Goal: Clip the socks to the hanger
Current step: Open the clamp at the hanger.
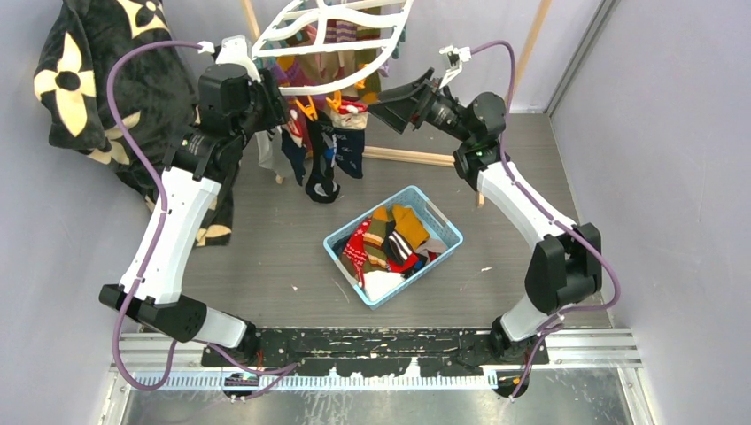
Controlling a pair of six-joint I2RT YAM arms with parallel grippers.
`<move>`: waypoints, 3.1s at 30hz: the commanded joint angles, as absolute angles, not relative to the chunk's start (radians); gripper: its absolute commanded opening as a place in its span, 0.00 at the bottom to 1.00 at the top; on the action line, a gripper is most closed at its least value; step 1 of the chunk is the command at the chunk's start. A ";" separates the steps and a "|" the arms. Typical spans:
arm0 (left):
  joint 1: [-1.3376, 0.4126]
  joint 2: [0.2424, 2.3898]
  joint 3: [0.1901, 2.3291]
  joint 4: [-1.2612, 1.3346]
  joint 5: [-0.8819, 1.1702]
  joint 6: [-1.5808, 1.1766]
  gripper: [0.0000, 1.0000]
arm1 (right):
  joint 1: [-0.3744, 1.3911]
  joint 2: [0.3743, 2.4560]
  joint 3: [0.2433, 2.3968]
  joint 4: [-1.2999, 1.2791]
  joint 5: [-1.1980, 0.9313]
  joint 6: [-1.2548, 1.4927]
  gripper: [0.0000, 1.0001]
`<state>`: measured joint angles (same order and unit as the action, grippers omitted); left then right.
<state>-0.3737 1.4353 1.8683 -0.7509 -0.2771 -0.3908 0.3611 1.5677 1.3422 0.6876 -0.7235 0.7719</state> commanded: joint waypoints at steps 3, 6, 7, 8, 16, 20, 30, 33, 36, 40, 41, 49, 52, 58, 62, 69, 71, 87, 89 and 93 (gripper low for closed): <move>-0.371 1.418 1.904 -0.685 -0.337 -0.371 0.51 | 0.356 1.648 1.457 0.800 -0.866 0.887 1.00; -0.371 1.417 1.910 -0.689 -0.336 -0.371 0.51 | 0.356 1.674 1.482 0.818 -0.867 0.901 1.00; -0.370 1.417 1.911 -0.689 -0.335 -0.371 0.51 | 0.356 1.686 1.490 0.829 -0.866 0.907 1.00; -0.370 1.415 1.911 -0.689 -0.334 -0.371 0.51 | 0.356 1.695 1.495 0.842 -0.859 0.913 1.00; -0.370 1.415 1.922 -0.701 -0.330 -0.370 0.51 | 0.347 1.803 1.562 1.049 -0.841 1.084 1.00; -0.368 1.416 1.927 -0.701 -0.326 -0.368 0.52 | 0.350 1.847 1.603 1.136 -0.853 1.163 0.98; -0.365 1.408 1.934 -0.712 -0.317 -0.373 0.51 | 0.354 1.882 1.641 1.181 -0.859 1.213 0.88; -0.365 1.409 1.940 -0.711 -0.318 -0.373 0.51 | 0.357 1.889 1.650 1.209 -0.872 1.251 0.80; -0.364 1.408 1.942 -0.711 -0.320 -0.370 0.51 | 0.362 1.885 1.638 1.215 -0.872 1.255 0.77; -0.364 1.407 1.945 -0.712 -0.321 -0.371 0.51 | 0.372 1.884 1.635 1.231 -0.874 1.269 0.71; -0.365 1.408 1.945 -0.712 -0.321 -0.371 0.51 | 0.374 1.881 1.632 1.234 -0.874 1.271 0.70; -0.364 1.398 1.944 -0.708 -0.322 -0.371 0.51 | 0.376 1.850 1.586 1.243 -0.872 1.280 0.50; -0.364 1.397 1.944 -0.710 -0.322 -0.372 0.51 | 0.376 1.832 1.562 1.237 -0.870 1.263 0.50; -0.364 1.393 1.946 -0.711 -0.321 -0.373 0.51 | 0.375 1.791 1.517 1.211 -0.847 1.219 0.36; -0.364 1.388 1.949 -0.716 -0.321 -0.373 0.51 | 0.376 1.759 1.503 1.160 -0.813 1.164 0.23; -0.364 1.376 1.947 -0.731 -0.313 -0.375 0.55 | 0.379 1.698 1.473 1.095 -0.764 1.093 0.08; -0.364 1.367 1.949 -0.750 -0.288 -0.378 0.71 | 0.387 1.672 1.457 1.038 -0.748 1.038 0.04; -0.365 1.237 1.953 -0.956 0.070 -0.498 0.80 | 0.673 1.562 1.443 0.531 -0.253 0.419 0.01; -0.368 1.263 1.993 -0.970 0.107 -0.510 0.80 | 0.705 1.564 1.454 0.531 -0.196 0.390 0.01; -0.385 1.336 2.083 -0.959 0.149 -0.523 0.80 | 0.777 1.568 1.472 0.518 -0.066 0.314 0.01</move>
